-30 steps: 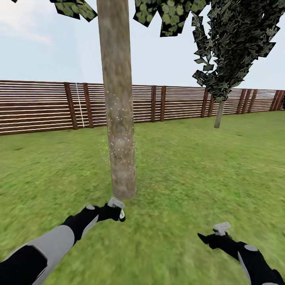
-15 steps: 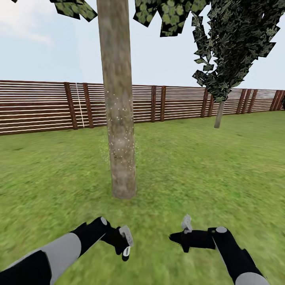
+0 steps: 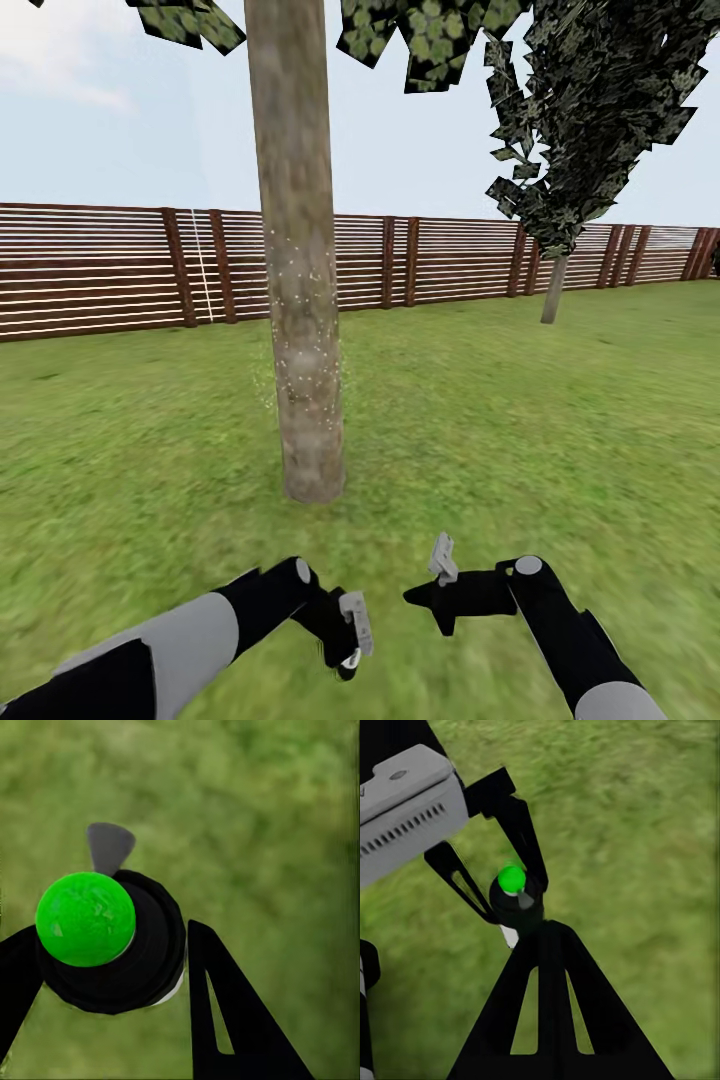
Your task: In the garden, pick up the pesticide atomizer on the floor and spray pesticide onto both trees until each tree trunk is fully covered.
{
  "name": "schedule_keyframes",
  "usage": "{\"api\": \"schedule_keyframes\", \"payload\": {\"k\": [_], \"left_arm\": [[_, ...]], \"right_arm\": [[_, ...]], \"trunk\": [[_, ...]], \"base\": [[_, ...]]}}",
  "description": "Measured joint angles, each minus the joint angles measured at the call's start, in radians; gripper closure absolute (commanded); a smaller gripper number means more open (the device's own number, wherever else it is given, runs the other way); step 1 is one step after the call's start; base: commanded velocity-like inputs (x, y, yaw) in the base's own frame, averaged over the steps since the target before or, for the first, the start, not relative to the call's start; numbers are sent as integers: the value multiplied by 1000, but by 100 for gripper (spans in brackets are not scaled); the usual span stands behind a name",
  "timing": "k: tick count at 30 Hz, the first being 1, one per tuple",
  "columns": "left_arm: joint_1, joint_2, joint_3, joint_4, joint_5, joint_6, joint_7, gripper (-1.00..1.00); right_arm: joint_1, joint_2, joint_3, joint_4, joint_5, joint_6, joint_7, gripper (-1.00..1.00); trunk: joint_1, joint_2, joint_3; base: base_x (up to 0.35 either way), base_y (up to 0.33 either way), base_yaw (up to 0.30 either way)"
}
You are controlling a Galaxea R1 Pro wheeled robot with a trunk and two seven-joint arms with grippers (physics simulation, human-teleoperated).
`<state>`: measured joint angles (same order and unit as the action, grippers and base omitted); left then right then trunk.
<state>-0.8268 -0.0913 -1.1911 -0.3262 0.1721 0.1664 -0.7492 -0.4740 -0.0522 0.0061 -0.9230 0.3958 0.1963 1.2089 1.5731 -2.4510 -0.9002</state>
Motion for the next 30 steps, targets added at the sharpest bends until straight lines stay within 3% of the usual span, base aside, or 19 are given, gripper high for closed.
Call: {"api": "schedule_keyframes", "payload": {"k": [4,13,30], "left_arm": [[0,-4,-1,-48,0,0,-1,100],[-3,-48,-2,-62,-2,3,-1,100],[-11,-65,-1,-62,-1,7,-15,100]], "right_arm": [[0,0,0,0,0,0,0,100],[0,0,0,0,0,0,0,100],[0,0,2,0,0,0,0,100]], "trunk": [[0,0,0],[0,0,0],[0,0,0]], "base": [[0,0,0],[0,0,0],[0,0,0]]}}
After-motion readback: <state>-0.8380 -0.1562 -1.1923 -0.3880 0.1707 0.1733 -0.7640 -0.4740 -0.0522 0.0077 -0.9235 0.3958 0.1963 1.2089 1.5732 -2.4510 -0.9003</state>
